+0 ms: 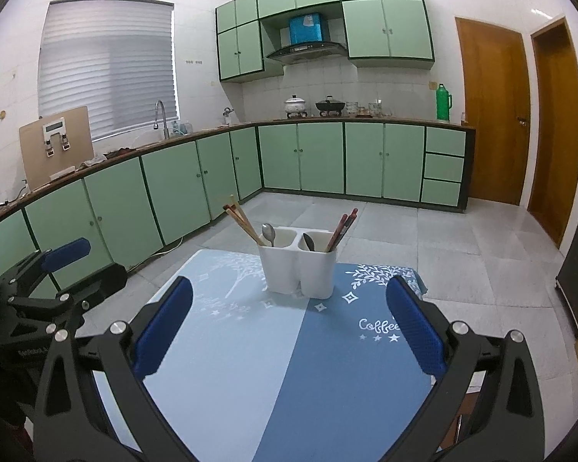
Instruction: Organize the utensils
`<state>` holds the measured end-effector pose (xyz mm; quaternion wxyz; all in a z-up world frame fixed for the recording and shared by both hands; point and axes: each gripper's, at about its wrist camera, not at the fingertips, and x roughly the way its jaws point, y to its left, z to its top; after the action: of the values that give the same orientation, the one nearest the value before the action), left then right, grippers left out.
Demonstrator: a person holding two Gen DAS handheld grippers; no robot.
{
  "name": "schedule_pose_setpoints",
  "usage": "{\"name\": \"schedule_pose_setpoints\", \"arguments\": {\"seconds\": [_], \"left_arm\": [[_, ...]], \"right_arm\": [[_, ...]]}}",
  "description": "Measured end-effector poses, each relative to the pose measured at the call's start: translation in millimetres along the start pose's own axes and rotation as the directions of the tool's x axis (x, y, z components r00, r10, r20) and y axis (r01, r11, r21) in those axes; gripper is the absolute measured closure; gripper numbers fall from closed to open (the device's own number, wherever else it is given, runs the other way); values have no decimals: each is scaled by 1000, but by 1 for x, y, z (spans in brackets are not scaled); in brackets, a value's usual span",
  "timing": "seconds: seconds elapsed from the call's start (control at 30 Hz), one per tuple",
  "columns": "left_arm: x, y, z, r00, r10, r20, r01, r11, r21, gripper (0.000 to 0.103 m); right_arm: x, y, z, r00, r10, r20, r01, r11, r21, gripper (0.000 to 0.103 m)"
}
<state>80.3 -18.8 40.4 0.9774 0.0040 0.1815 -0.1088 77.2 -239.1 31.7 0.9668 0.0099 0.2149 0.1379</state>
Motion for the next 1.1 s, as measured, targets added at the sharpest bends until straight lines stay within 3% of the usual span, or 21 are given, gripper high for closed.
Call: {"name": "schedule_pose_setpoints", "arguments": {"seconds": [1.1], "left_arm": [[-10, 3, 0, 999, 41, 19, -41, 999, -25, 6]], "right_arm": [[-6, 11, 5, 1000, 5, 5, -5, 1000, -26, 6]]}}
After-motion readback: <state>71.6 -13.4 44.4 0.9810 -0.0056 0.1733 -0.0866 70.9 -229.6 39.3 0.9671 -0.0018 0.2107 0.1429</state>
